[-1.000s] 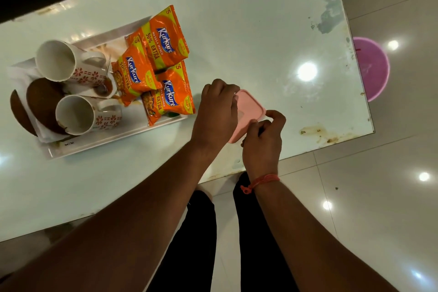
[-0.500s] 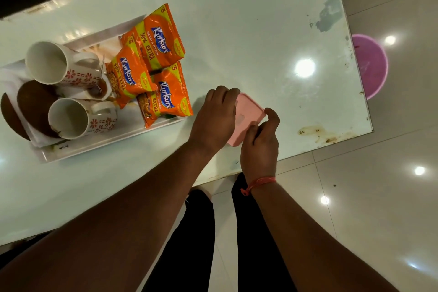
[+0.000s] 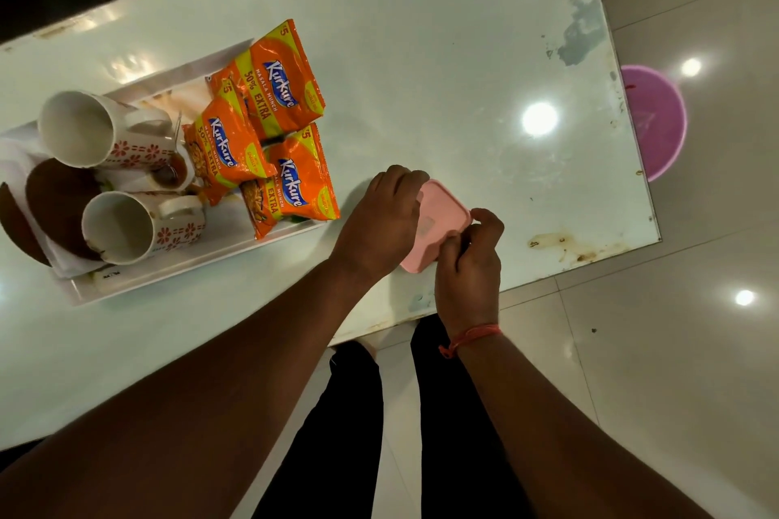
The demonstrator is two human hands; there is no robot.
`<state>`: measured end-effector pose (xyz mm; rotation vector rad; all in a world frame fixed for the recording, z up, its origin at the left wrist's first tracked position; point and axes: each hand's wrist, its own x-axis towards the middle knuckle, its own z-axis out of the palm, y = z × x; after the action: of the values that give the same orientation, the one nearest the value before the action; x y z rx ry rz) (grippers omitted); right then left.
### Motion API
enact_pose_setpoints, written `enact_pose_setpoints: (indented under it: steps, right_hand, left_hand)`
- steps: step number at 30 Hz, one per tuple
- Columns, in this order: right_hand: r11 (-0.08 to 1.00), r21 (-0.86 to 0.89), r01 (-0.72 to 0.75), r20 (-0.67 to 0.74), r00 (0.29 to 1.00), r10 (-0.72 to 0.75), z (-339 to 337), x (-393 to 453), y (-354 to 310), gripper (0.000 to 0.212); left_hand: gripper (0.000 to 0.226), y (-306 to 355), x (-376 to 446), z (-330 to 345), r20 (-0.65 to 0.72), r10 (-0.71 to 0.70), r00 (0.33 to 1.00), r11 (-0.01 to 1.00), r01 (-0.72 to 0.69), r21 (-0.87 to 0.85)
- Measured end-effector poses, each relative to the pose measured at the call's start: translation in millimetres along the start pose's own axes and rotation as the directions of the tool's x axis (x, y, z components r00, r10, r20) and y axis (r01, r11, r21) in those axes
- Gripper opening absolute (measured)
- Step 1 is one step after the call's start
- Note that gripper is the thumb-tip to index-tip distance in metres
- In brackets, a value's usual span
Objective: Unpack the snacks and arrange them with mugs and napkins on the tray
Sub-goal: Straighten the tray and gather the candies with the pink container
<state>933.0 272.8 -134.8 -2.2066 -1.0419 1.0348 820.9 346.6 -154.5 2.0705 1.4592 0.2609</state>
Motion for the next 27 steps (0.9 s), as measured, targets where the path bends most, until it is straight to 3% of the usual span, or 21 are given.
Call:
enact_pose_setpoints:
  steps: [7,10,15,18,22,24,27]
  right_hand:
    - [0.992,-0.123,0.016,-0.015,1.000,-0.018,3,5,2,0.022]
    - [0.975,-0.223,0.028,-0.048,0.998,-0.040,8,6,4,0.035]
    - [0.980,-0.193,0.050,-0.087,0.994,-0.068,14,12,3,0.073]
    - [0.981,-0.189,0.033,-0.061,0.997,-0.045,12,10,2,0.077]
    - [0.988,-0.152,0.023,-0.017,1.000,-0.026,8,13,1,0.053]
    - [0.995,-0.094,0.029,-0.004,1.000,-0.029,5,18,-3,0.034]
    - [0.998,-0.024,0.050,-0.062,0.997,-0.051,-1,33,-10,0.028]
  left_hand:
    - [0.034,0,0,3,0.003,0.012,1.000,1.000,-0.012,0.015]
    - [0.040,-2,1,6,0.002,0.047,0.999,0.997,-0.047,0.062]
    - [0.037,-1,2,7,-0.010,0.086,0.996,0.994,-0.085,0.074]
    - [0.038,0,1,7,-0.023,0.058,0.998,0.996,-0.057,0.064]
    - [0.033,7,-1,4,-0.052,-0.059,0.997,0.998,0.058,-0.019]
    - [0.030,13,-4,2,-0.078,-0.178,0.981,0.972,0.164,-0.166]
    - [0.030,30,-10,-1,-0.106,-0.363,0.926,0.874,0.299,-0.384]
